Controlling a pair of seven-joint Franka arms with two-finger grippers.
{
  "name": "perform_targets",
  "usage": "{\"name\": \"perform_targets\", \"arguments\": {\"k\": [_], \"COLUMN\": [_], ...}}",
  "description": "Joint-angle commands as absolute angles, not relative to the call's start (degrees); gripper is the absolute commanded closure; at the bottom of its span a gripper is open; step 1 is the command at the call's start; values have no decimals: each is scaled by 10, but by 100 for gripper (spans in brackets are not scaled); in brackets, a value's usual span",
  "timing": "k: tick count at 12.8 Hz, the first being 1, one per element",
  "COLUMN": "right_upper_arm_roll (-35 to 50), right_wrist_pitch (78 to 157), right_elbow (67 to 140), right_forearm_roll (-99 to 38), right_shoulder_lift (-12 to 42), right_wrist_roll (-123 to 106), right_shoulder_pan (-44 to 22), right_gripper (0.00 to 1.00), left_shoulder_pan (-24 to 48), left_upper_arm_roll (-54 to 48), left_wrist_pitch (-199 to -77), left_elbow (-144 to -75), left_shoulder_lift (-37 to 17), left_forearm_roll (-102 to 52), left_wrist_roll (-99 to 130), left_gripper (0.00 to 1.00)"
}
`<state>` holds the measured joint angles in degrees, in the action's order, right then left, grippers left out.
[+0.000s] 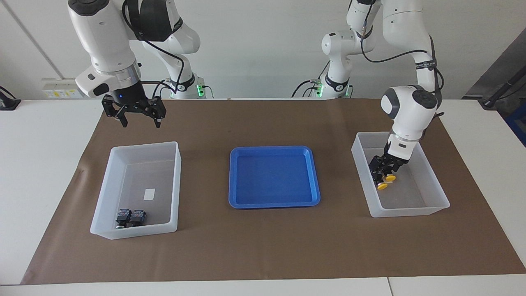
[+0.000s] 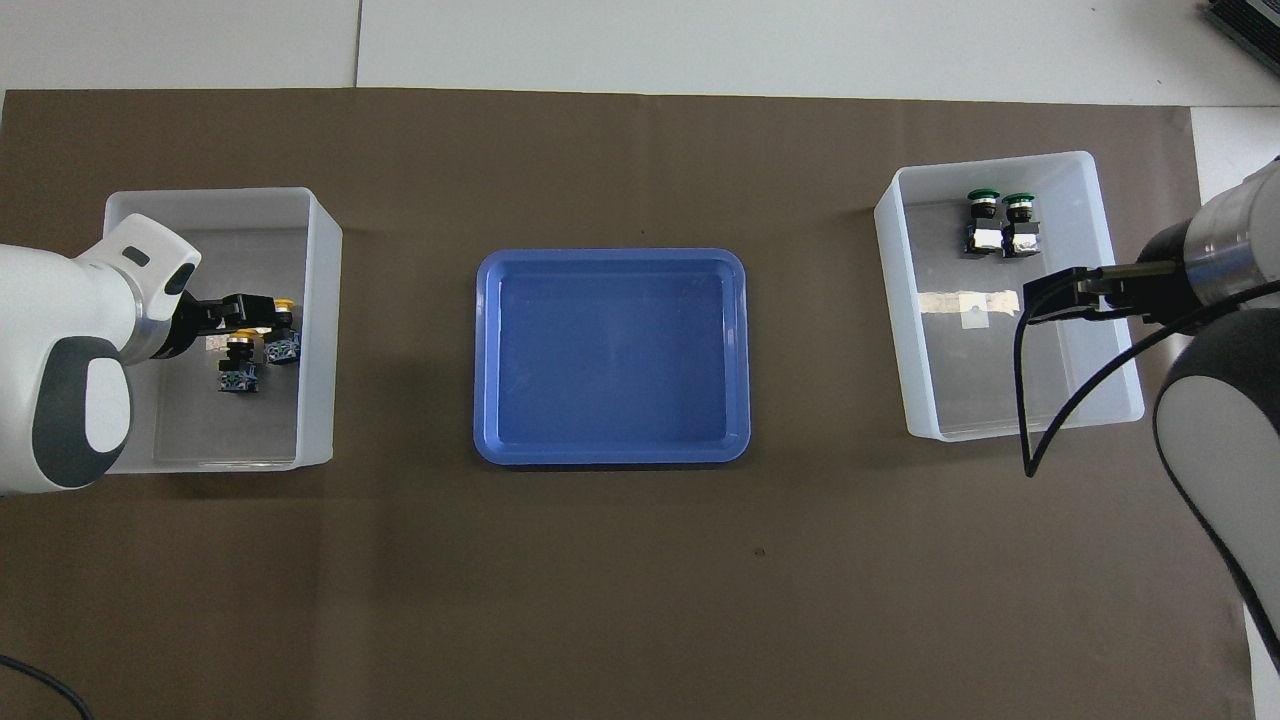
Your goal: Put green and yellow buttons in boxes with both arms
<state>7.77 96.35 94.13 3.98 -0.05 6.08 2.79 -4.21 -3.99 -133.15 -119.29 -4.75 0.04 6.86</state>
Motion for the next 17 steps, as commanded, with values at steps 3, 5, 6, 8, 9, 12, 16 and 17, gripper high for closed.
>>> {"name": "perform_targets", "arguments": {"k": [3, 5, 6, 8, 9, 12, 16, 17], "right_upper_arm_roll": [81, 81, 81, 78, 73, 6, 6, 6], "right_wrist_pitch": [951, 950, 951, 950, 947, 930, 932, 929], "right_elbow": [926, 927, 927, 926, 927, 926, 926, 928], "right_forearm_roll": [30, 29, 29, 30, 29, 28, 26, 25], "right_shoulder_lift": [5, 5, 5, -1, -2, -5, -2, -3], "right_wrist_roll": [39, 40, 41, 47, 46, 41, 41, 41], "right_shoulder_pan": [43, 42, 42, 38, 33, -22, -23, -21], "right_gripper": [0, 0, 0, 0, 0, 0, 0, 0], "left_shoulder_pan": [-36, -15, -4, 10, 10, 7, -2, -3], "left_upper_arm_roll": [-49, -49, -50, -54, -60, -62, -58, -57], "left_wrist_pitch": [-1185, -1144, -1114, -1055, -1040, -985, -922, -921], "left_elbow": [-1148, -1141, -1120, -1070, -1056, -995, -929, -927], "left_shoulder_lift": [21, 34, 34, 27, 29, 26, 21, 18], "left_forearm_roll": [1, 39, 43, 42, 37, -3, -19, -19], "left_wrist_roll": [-22, -67, -73, -73, -69, -62, -62, -62], "left_gripper": [0, 0, 0, 0, 0, 0, 0, 0]}}
